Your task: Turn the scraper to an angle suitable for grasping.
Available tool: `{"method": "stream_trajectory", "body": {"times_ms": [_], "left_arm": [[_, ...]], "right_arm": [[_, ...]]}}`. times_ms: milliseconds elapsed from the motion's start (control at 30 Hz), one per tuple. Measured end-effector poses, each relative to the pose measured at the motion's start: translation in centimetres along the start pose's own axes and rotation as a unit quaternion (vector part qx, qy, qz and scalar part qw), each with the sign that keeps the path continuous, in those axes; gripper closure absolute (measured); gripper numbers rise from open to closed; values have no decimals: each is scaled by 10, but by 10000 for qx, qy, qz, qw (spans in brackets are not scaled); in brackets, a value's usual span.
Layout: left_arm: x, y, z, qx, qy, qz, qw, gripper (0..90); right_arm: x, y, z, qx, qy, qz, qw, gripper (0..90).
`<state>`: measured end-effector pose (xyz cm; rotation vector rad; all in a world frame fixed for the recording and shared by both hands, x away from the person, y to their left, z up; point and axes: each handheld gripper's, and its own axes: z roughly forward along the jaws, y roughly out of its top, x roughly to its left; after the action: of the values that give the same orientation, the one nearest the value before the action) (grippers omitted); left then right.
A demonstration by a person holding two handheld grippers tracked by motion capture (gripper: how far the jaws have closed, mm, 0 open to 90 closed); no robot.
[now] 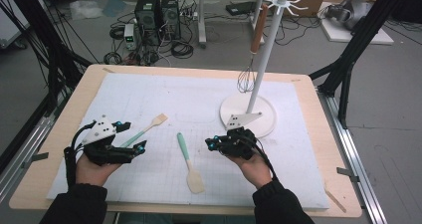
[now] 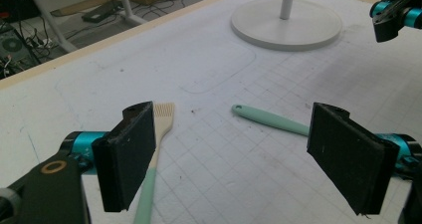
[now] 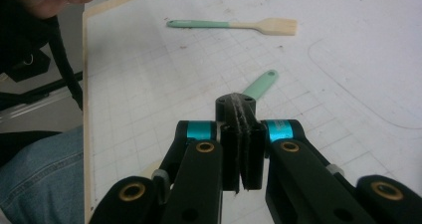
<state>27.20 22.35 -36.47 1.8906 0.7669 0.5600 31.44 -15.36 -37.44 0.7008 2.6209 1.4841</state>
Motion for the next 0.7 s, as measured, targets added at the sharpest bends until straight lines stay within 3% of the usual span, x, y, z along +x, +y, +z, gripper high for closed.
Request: {"method": "stream_trajectory", "body": {"times_ms": [700], "left_arm": [[0, -1, 1, -13, 7, 0, 10000, 196]], "right_arm": [[5, -9, 28, 204, 8, 9, 9998, 890]]}}
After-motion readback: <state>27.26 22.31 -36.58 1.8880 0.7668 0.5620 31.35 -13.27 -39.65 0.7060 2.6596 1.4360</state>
